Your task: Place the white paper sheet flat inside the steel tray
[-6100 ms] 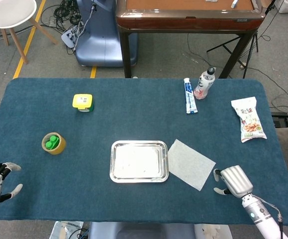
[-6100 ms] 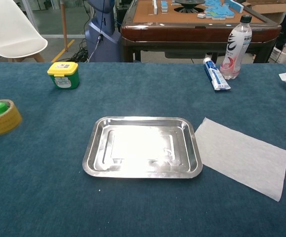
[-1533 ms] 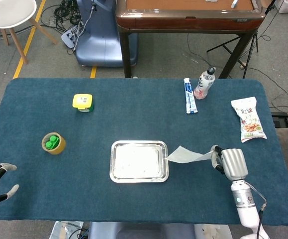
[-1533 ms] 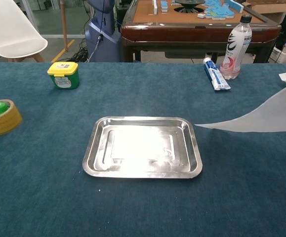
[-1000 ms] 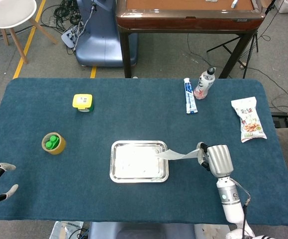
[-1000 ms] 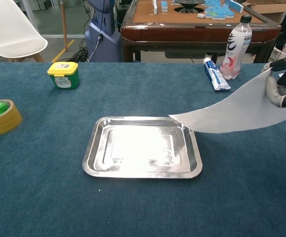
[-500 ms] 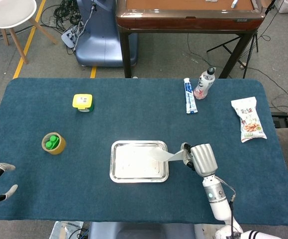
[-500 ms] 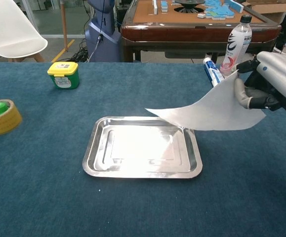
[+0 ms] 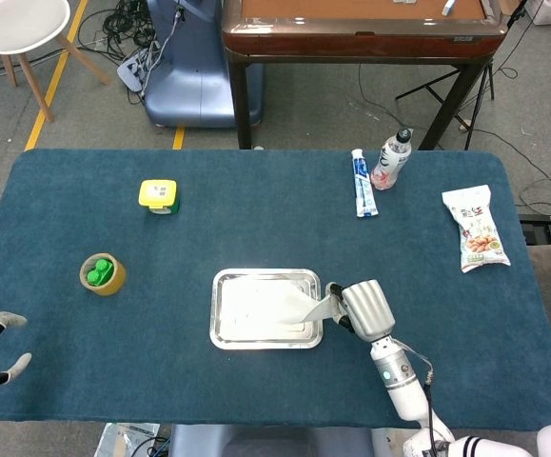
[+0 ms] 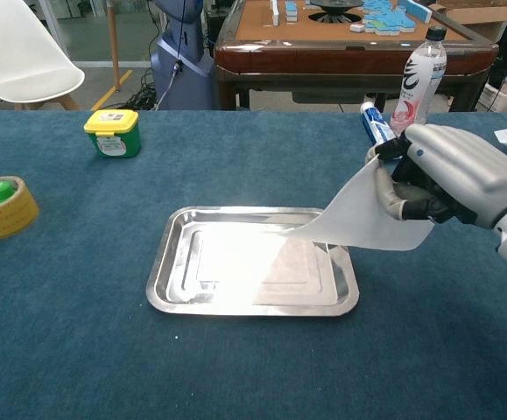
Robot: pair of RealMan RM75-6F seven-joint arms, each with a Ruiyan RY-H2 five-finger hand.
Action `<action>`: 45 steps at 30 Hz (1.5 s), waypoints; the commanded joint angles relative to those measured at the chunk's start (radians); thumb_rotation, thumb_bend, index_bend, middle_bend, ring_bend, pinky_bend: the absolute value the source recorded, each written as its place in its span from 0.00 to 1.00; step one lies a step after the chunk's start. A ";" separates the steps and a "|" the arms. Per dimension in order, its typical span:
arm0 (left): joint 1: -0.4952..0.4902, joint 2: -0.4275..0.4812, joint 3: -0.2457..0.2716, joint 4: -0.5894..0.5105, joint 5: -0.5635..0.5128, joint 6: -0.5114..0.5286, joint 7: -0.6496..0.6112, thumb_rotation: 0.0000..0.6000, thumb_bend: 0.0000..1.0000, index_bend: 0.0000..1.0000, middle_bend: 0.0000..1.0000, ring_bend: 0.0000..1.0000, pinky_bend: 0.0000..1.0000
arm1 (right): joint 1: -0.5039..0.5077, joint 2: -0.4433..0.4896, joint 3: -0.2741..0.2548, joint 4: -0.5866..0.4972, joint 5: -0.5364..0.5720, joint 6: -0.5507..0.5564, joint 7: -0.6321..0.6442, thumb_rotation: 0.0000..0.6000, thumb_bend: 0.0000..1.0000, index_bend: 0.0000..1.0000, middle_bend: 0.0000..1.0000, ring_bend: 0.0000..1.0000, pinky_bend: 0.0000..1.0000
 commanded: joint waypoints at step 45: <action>0.005 0.001 -0.003 -0.005 -0.005 0.003 0.011 1.00 0.19 0.39 0.37 0.29 0.45 | 0.207 0.065 -0.158 0.353 -0.414 0.121 0.214 1.00 0.69 0.67 1.00 1.00 1.00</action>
